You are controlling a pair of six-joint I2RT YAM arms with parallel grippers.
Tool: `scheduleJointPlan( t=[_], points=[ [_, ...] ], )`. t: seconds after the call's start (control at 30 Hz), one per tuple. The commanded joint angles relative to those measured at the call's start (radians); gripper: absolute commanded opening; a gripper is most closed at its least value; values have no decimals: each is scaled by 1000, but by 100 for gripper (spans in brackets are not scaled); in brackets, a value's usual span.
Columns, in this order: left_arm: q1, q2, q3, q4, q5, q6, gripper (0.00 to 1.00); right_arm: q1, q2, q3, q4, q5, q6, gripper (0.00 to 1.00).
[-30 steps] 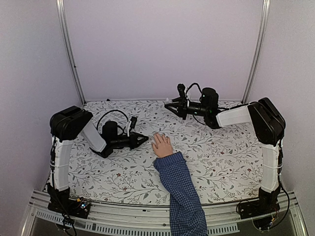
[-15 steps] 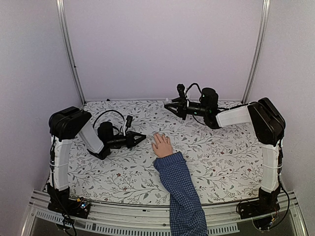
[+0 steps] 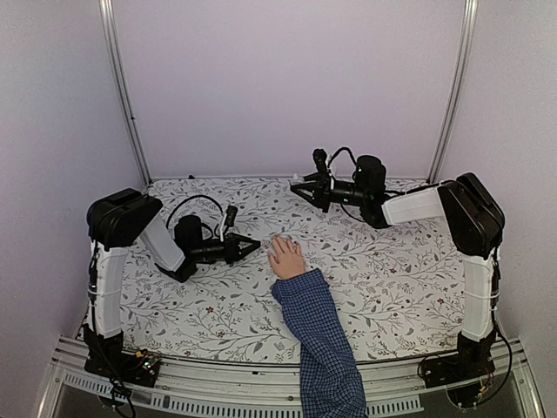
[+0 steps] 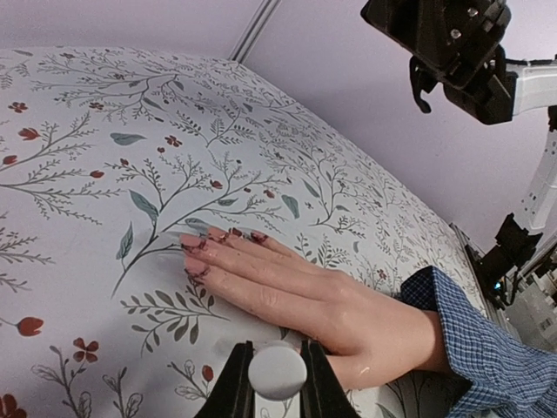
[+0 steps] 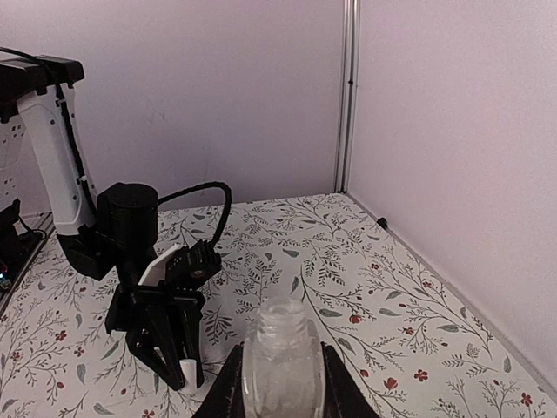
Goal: Paint the nails
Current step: Paint the nail polish on the nail.
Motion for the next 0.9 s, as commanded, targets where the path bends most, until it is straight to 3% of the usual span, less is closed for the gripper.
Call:
scheduleJointPlan(
  t=[0.0,0.87],
  points=[
    [-18,11,20,-29,16,28,0,5,8,-2,2,7,-12,0],
    [-27,25,49,-107,13,60,0,5,8,-2,0,11,-16,0]
  ],
)
